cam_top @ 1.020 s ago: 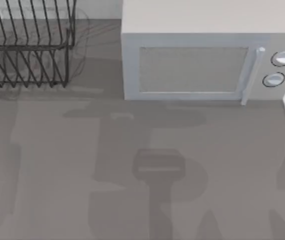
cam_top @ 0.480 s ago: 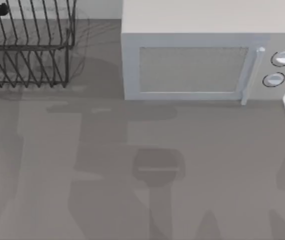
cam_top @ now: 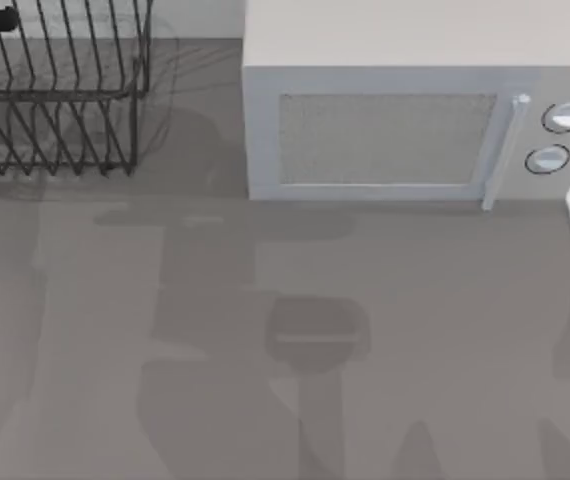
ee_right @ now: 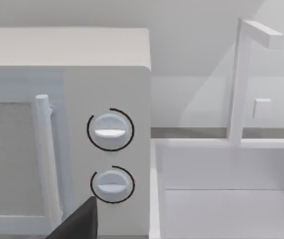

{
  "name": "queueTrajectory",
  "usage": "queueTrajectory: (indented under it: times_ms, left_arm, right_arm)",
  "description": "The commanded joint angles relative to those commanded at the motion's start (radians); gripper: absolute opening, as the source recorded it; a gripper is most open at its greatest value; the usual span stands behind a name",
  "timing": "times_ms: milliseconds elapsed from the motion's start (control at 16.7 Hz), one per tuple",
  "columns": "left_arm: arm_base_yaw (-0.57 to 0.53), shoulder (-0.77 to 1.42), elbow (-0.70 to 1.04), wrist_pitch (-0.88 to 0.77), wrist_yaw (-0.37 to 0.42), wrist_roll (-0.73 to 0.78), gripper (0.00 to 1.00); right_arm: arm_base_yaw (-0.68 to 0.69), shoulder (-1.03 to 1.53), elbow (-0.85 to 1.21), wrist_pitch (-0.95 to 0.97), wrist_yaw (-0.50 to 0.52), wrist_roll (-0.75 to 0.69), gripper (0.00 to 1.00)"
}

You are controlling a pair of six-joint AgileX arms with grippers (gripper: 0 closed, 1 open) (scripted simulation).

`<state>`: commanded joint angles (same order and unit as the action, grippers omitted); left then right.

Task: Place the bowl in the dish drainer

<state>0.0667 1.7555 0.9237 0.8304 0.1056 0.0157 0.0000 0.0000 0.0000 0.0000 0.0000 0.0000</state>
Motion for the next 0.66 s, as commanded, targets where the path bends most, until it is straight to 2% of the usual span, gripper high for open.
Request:
queueTrajectory:
  times_ms: [300,660]
  left_arm:
    - [0.0,0.0,0.0,0.0,0.0,0.0,0.98]
    - [0.0,0.0,0.0,0.0,0.0,0.0,1.0]
  right_arm:
    - [0.0,0.0,0.0,0.0,0.0,0.0,1.0]
    - [0.0,0.0,0.0,0.0,0.0,0.0,1.0]
